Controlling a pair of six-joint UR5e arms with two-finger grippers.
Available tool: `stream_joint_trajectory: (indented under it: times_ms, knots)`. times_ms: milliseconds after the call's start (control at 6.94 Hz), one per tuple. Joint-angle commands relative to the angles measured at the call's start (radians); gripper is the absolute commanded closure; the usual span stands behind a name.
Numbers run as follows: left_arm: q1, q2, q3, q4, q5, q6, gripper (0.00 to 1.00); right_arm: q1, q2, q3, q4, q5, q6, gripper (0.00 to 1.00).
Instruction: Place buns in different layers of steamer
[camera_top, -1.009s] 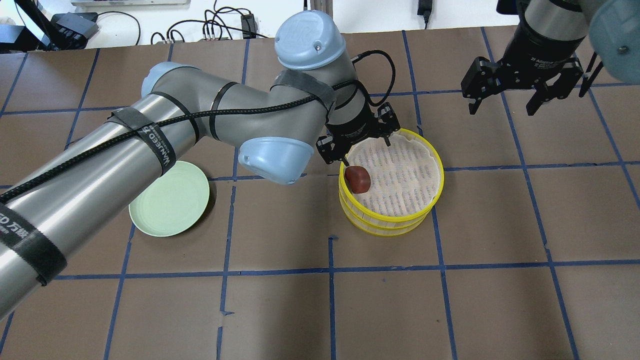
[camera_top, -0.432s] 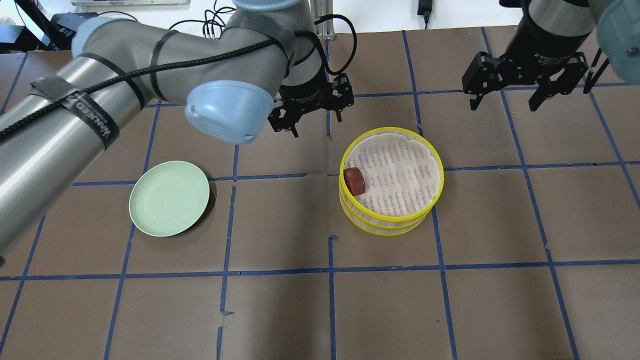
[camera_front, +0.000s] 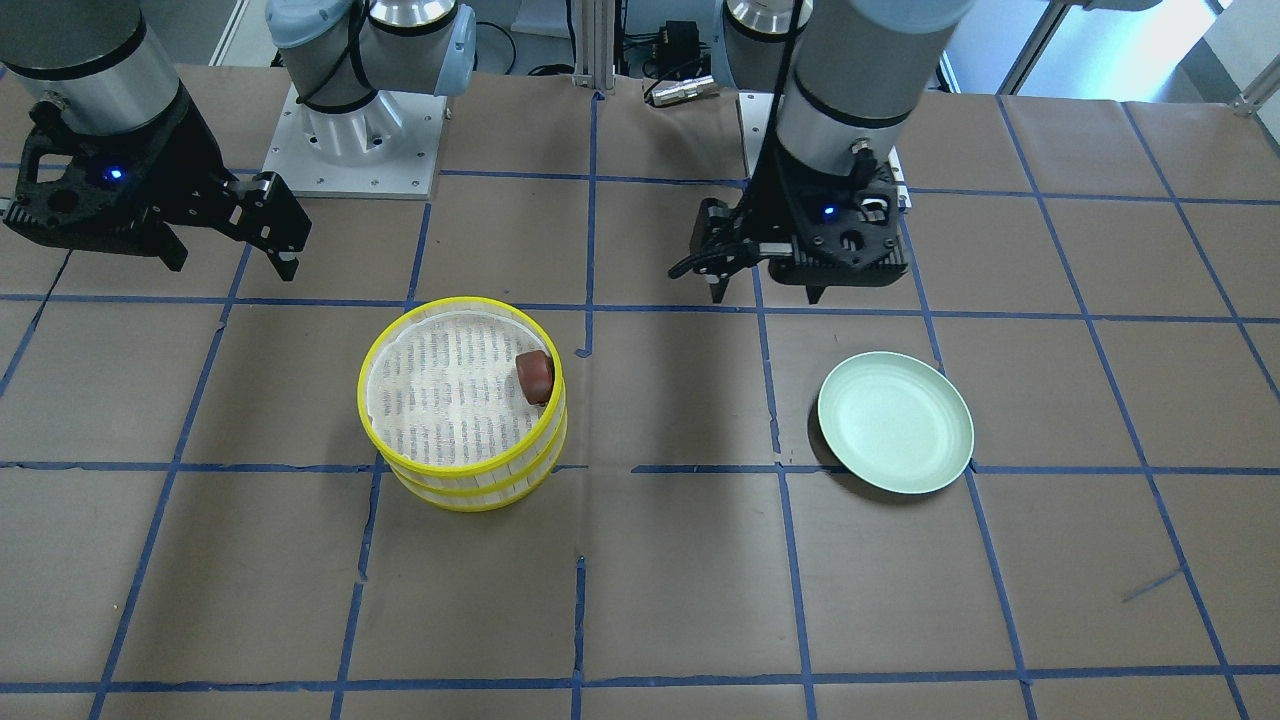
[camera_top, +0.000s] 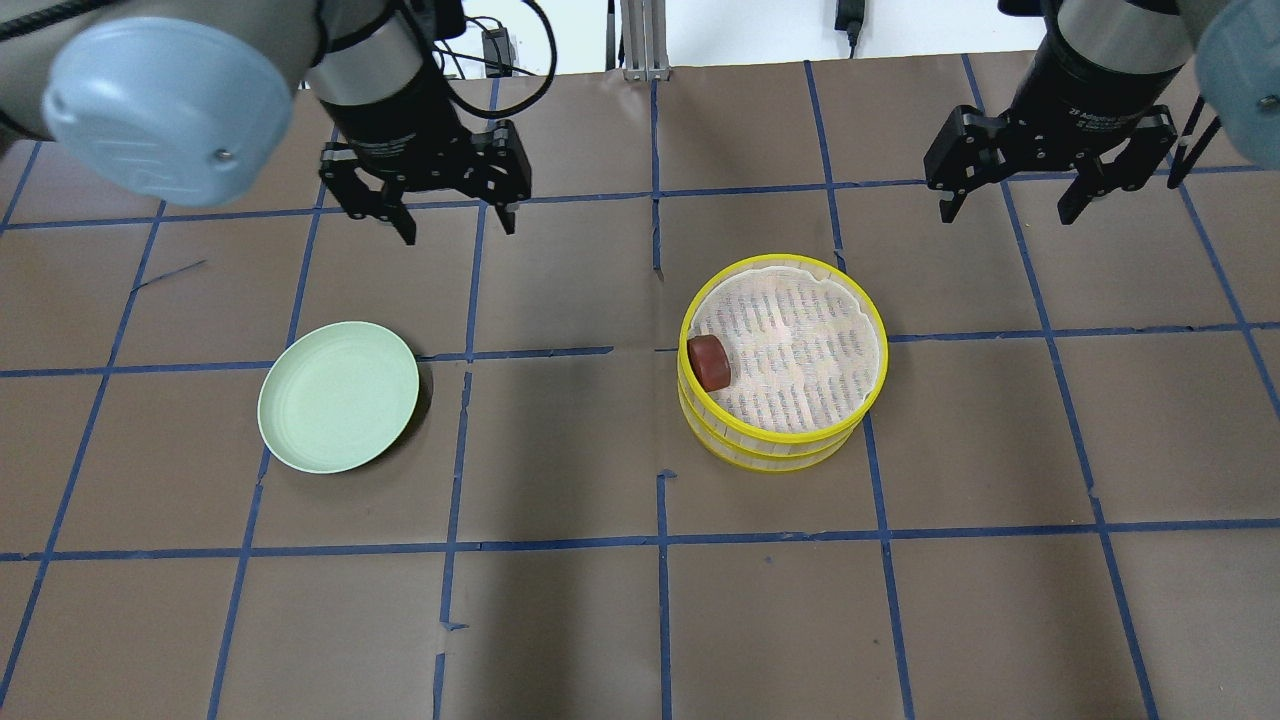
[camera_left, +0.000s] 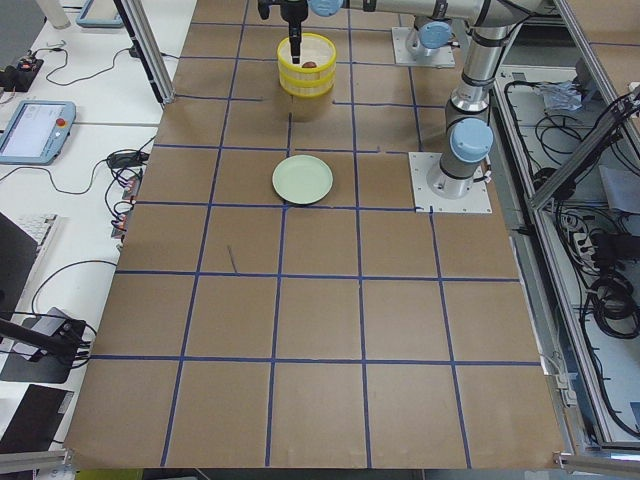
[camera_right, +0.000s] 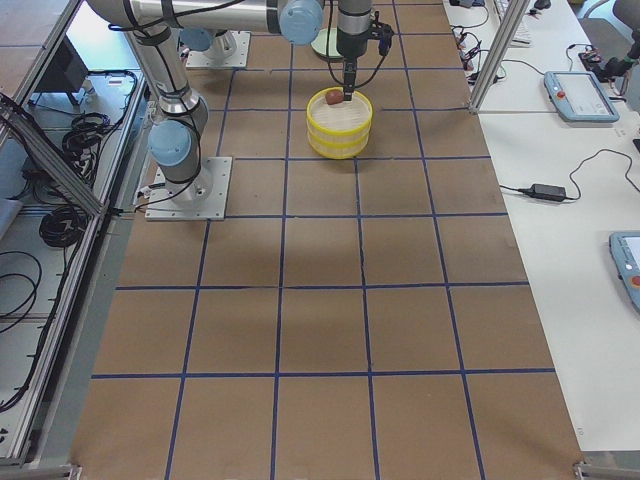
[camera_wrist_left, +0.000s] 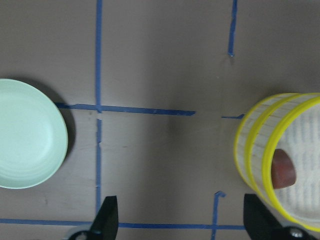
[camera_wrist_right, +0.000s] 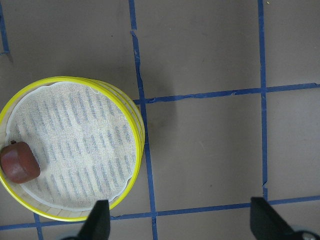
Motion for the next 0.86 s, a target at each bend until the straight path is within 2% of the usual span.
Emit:
stream_joint_trajectory:
  times_ms: [0, 144, 721]
  knots:
    - [0.074, 0.054, -0.041, -0.042, 0.036, 0.143, 0.10, -0.003, -0.005, 0.000, 0.006, 0.005, -0.006, 0.00]
    - [0.077, 0.060, -0.065, -0.030, 0.087, 0.148, 0.10, -0.003, -0.008, -0.002, 0.009, 0.005, -0.006, 0.00]
    - [0.070, 0.059, -0.066, -0.017, 0.080, 0.122, 0.10, 0.000, -0.013, 0.000, 0.009, 0.005, 0.007, 0.00]
